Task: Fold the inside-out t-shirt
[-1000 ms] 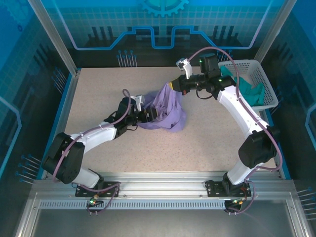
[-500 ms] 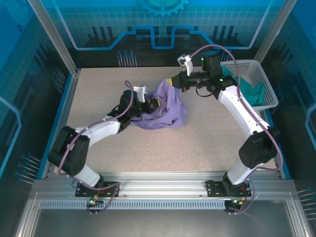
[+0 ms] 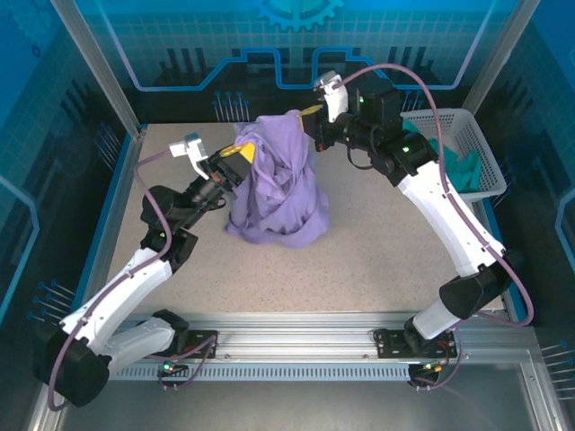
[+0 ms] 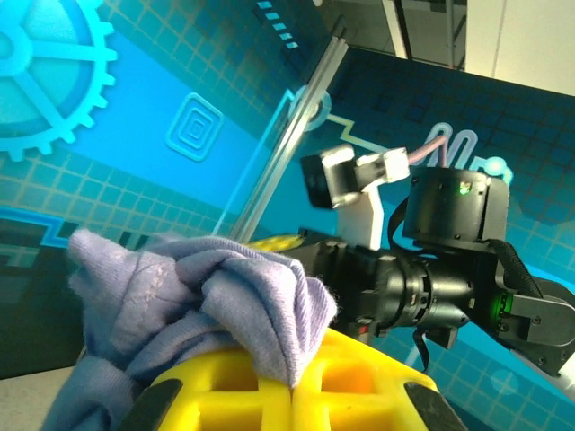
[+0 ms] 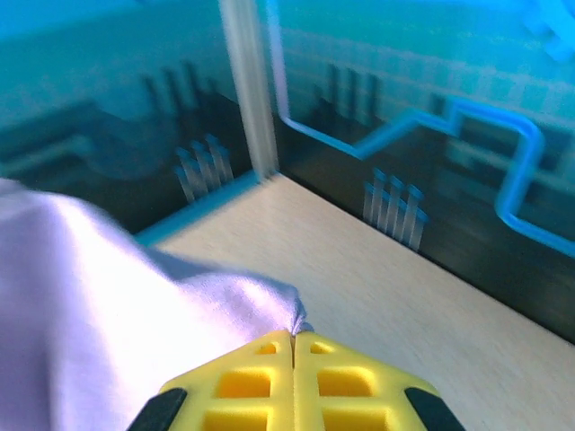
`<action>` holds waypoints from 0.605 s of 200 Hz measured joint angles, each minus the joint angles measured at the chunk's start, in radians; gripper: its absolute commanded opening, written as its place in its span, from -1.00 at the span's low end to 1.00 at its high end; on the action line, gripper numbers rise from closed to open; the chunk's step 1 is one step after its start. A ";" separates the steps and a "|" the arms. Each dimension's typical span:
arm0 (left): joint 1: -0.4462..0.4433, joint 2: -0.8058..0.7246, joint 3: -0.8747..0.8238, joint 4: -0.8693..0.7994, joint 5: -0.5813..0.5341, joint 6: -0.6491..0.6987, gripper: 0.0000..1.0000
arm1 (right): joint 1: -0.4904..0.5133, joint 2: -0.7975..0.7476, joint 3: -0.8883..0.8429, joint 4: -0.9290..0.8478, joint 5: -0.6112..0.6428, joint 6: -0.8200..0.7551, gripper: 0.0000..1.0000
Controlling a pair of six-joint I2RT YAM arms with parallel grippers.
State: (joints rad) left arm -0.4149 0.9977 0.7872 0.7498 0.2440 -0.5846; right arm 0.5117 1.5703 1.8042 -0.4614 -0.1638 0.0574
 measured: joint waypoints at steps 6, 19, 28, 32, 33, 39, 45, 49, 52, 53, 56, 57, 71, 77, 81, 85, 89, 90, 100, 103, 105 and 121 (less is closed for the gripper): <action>0.002 -0.009 -0.012 -0.001 -0.008 0.003 -1.00 | -0.002 0.004 -0.009 -0.013 0.040 -0.004 -1.00; 0.006 -0.023 -0.031 -0.007 -0.024 0.009 -1.00 | -0.003 0.014 -0.022 -0.037 0.110 -0.007 -1.00; 0.006 -0.029 -0.039 -0.011 -0.032 0.011 -1.00 | -0.005 0.020 -0.027 -0.049 0.140 -0.007 -1.00; 0.006 -0.031 -0.041 -0.013 -0.037 0.011 -1.00 | -0.006 0.022 -0.027 -0.051 0.150 -0.007 -1.00; 0.006 -0.031 -0.042 -0.014 -0.038 0.011 -1.00 | -0.007 0.023 -0.028 -0.051 0.152 -0.007 -1.00; 0.006 -0.032 -0.045 -0.016 -0.043 0.012 -1.00 | -0.008 0.024 -0.028 -0.052 0.159 -0.007 -1.00; 0.006 -0.034 -0.047 -0.022 -0.047 0.014 -1.00 | -0.009 0.025 -0.028 -0.051 0.161 -0.006 -1.00; 0.006 -0.035 -0.048 -0.025 -0.050 0.015 -1.00 | -0.010 0.025 -0.028 -0.049 0.157 -0.006 -1.00; 0.006 -0.035 -0.050 -0.028 -0.053 0.015 -1.00 | -0.011 0.025 -0.028 -0.046 0.152 -0.006 -1.00; 0.006 -0.035 -0.050 -0.030 -0.054 0.016 -1.00 | -0.011 0.025 -0.028 -0.045 0.149 -0.006 -1.00; 0.006 -0.036 -0.051 -0.034 -0.057 0.016 -1.00 | -0.011 0.025 -0.028 -0.041 0.140 -0.006 -1.00; 0.006 -0.036 -0.051 -0.035 -0.057 0.017 -1.00 | -0.011 0.025 -0.028 -0.040 0.137 -0.006 -1.00; 0.006 -0.037 -0.052 -0.056 -0.070 0.026 -1.00 | -0.013 0.026 -0.026 -0.017 0.072 0.002 -1.00; 0.006 -0.037 -0.053 -0.066 -0.076 0.034 -1.00 | -0.014 0.027 -0.022 -0.004 0.035 0.010 -1.00; 0.006 -0.037 -0.055 -0.070 -0.077 0.037 -1.00 | -0.016 0.029 -0.018 0.006 0.011 0.015 -1.00; 0.006 -0.037 -0.057 -0.074 -0.082 0.042 -1.00 | -0.016 0.031 -0.013 0.014 -0.011 0.021 -1.00; 0.006 -0.037 -0.059 -0.078 -0.084 0.045 -1.00 | -0.018 0.031 -0.009 0.025 -0.034 0.026 -1.00; 0.006 -0.037 -0.059 -0.080 -0.085 0.045 -1.00 | -0.019 0.032 -0.007 0.030 -0.043 0.029 -1.00; 0.006 -0.037 -0.066 -0.092 -0.092 0.060 -1.00 | -0.024 0.032 0.002 0.058 -0.095 0.045 -1.00; 0.006 -0.037 -0.068 -0.094 -0.092 0.063 -1.00 | -0.028 0.031 0.003 0.071 -0.112 0.050 -1.00; 0.006 -0.037 -0.070 -0.095 -0.093 0.065 -1.00 | -0.029 0.030 0.003 0.078 -0.119 0.052 -1.00; -0.006 -0.037 -0.085 -0.114 -0.103 0.097 -1.00 | -0.045 0.014 -0.002 0.121 -0.171 0.062 -1.00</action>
State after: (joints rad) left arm -0.4213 0.9607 0.7025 0.6361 0.1410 -0.4873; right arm 0.4671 1.5848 1.8027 -0.3405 -0.3344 0.1196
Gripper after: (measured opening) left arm 0.053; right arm 0.057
